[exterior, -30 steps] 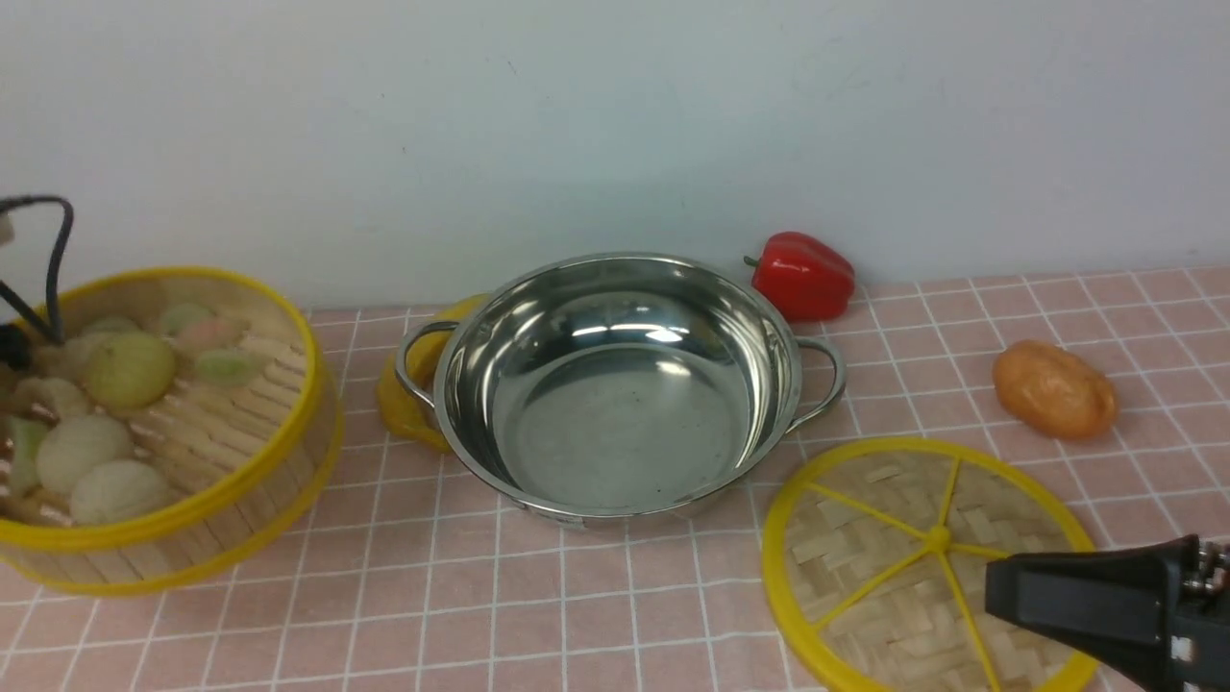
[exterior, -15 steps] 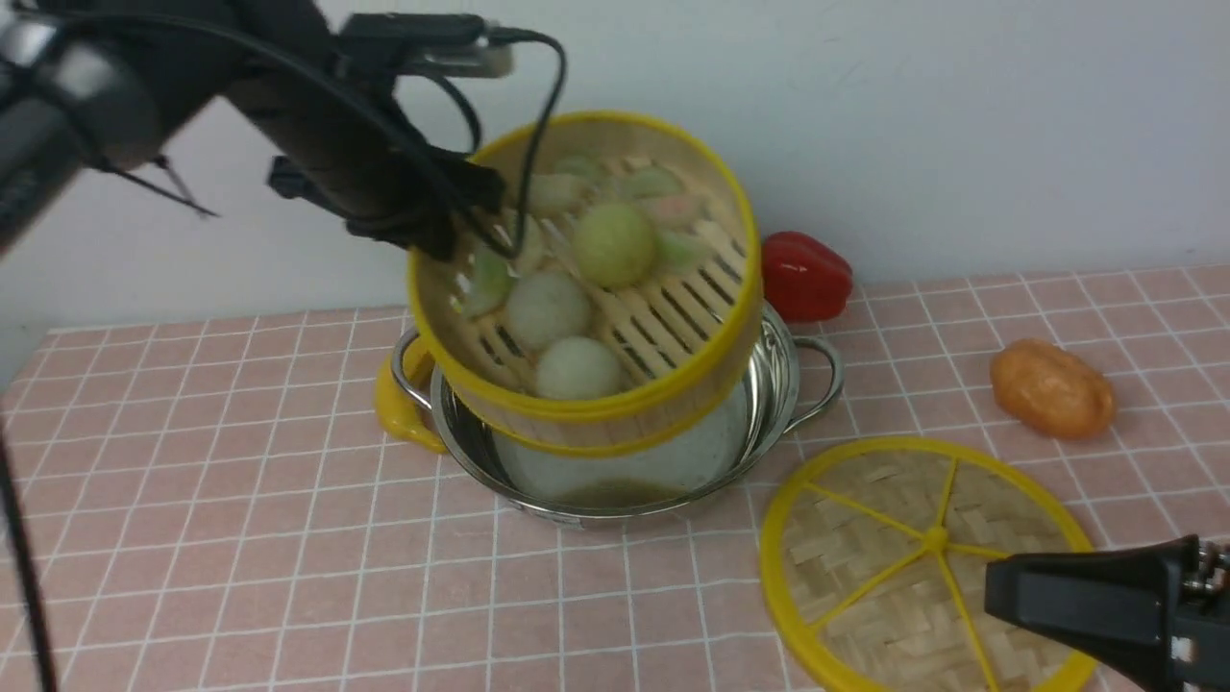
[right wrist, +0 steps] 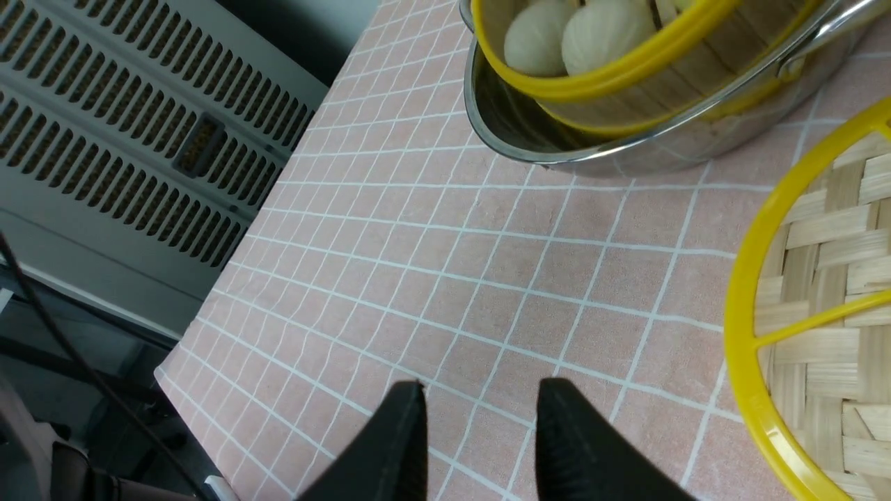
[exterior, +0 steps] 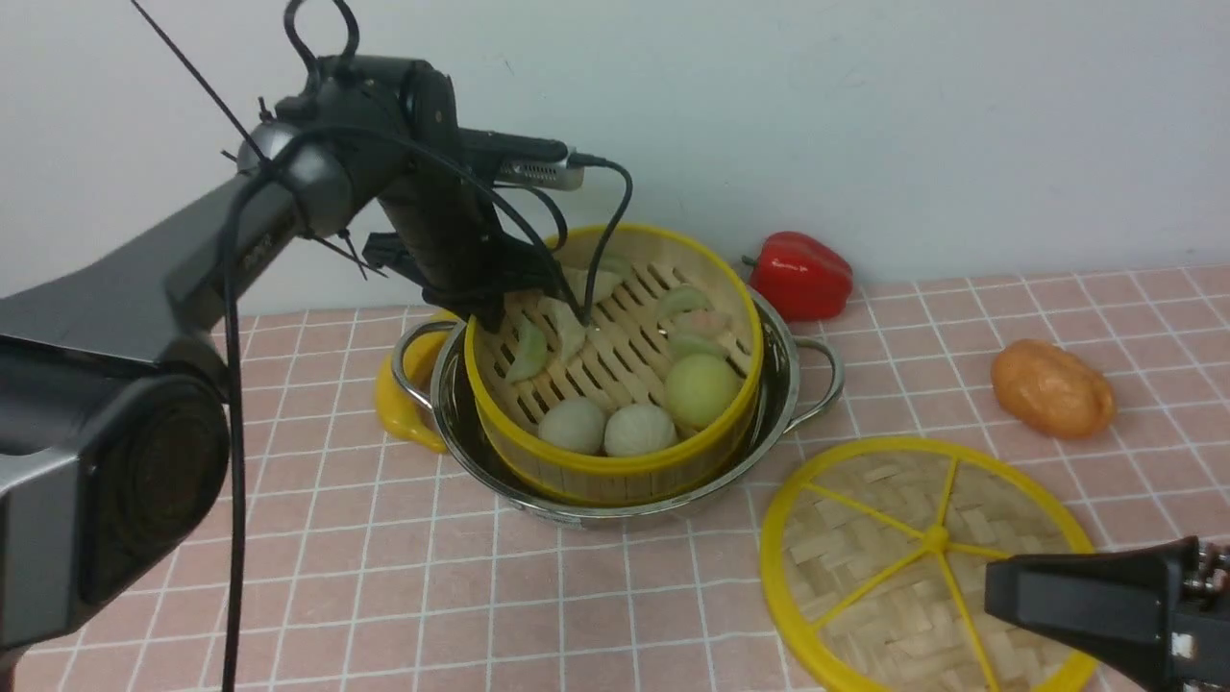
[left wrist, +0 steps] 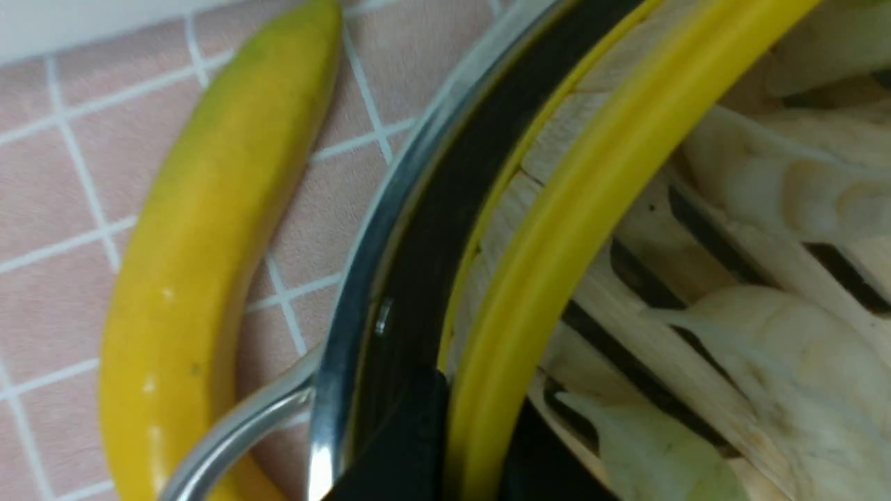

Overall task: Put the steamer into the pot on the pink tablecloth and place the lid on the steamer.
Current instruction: 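Place the bamboo steamer basket with dumplings into the steel pot with the left gripper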

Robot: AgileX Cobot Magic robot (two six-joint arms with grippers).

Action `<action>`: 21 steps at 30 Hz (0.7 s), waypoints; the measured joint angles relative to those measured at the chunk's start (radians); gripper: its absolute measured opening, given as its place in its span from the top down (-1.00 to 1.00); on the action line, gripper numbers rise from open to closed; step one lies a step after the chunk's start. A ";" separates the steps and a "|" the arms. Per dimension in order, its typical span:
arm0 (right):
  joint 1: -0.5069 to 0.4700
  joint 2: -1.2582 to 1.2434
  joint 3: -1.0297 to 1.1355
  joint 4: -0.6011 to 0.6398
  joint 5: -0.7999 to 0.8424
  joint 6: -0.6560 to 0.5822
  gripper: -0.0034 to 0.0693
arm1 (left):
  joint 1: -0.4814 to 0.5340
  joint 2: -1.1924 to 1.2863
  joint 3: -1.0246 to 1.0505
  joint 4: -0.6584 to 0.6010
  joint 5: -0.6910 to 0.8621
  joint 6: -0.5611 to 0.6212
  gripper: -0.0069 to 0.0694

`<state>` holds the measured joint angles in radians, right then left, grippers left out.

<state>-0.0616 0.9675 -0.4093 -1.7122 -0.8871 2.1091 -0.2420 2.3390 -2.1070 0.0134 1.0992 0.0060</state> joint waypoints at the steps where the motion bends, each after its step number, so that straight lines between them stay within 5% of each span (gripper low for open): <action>1: 0.000 0.000 0.000 0.000 0.000 0.000 0.25 | 0.000 0.009 0.000 0.000 0.000 0.000 0.74; 11: 0.000 0.000 0.000 0.000 -0.001 0.027 0.25 | 0.001 0.059 -0.011 -0.020 -0.004 0.004 0.69; 21: 0.000 0.000 0.000 0.000 -0.037 0.032 0.25 | 0.001 0.033 -0.081 0.020 0.086 0.005 0.06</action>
<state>-0.0616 0.9675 -0.4093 -1.7122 -0.9242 2.1414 -0.2408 2.3725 -2.1885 0.0338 1.1854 0.0109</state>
